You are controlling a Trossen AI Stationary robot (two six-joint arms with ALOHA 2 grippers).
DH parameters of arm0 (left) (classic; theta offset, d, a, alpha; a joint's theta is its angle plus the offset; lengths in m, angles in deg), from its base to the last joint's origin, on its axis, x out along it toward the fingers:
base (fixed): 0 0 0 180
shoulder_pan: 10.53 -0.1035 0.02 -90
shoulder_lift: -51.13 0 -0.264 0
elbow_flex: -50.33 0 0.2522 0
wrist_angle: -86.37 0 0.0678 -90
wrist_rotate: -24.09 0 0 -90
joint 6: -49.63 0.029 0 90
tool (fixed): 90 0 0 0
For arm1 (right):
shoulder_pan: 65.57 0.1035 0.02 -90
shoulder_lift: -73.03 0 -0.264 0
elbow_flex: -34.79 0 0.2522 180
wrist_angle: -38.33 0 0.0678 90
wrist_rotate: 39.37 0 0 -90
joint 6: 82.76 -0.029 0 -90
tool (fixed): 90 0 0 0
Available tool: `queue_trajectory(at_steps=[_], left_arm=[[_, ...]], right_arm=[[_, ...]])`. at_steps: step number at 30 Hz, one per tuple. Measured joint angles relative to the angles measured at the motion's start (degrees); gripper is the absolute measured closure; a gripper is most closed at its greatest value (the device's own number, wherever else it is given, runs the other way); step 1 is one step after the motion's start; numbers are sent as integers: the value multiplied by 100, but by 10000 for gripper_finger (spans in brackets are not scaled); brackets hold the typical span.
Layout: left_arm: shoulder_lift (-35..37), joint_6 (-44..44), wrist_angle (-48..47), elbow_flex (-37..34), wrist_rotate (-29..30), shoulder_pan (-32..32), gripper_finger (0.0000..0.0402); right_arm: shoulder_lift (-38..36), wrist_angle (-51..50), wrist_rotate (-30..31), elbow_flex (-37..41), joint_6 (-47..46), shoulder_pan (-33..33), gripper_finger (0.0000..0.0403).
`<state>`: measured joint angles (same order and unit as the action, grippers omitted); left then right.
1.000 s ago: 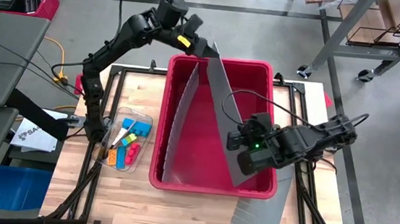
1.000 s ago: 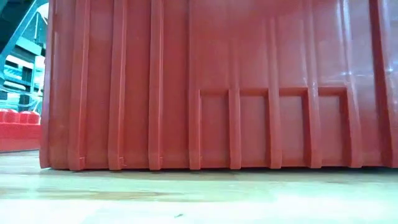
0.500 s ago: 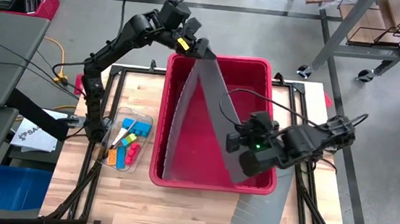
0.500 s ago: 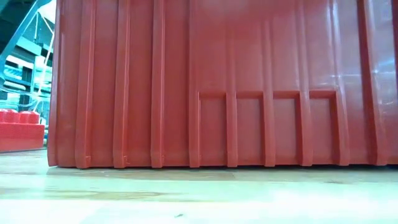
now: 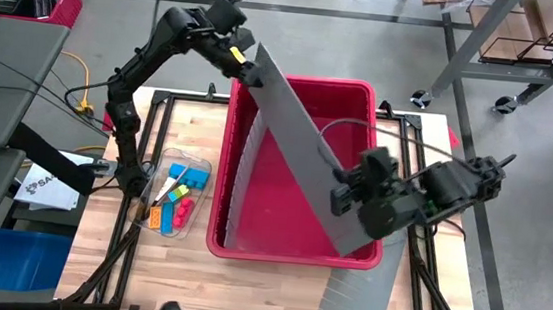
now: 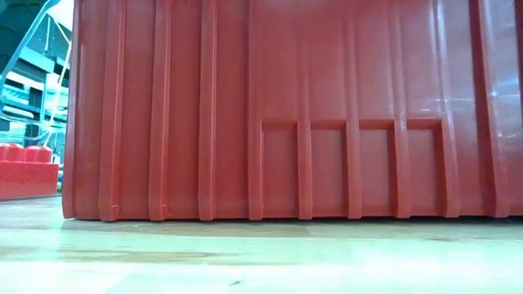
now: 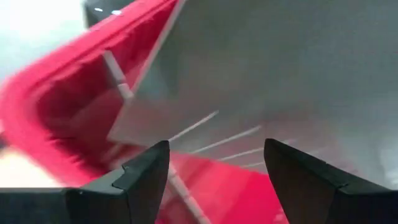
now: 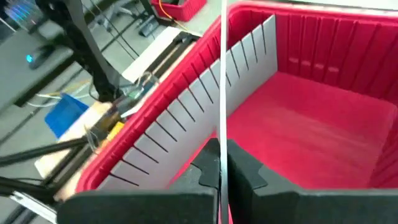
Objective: Sort Items/Unsort Items
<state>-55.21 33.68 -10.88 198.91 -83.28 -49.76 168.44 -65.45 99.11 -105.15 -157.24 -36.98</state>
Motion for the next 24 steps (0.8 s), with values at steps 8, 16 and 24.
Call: queue_trajectory(at_steps=[8,16,24], left_arm=[[262,330,-159,0,313,71,147],[236,512,565,2,1217,728,205],[-6,285,1591,1,1316,742,343]], right_arm=[[-182,0,-46,-166,705,-338,403],[-503,2,343,-165,1051,-456,403],[-837,2,-7,84,1224,-375,403]])
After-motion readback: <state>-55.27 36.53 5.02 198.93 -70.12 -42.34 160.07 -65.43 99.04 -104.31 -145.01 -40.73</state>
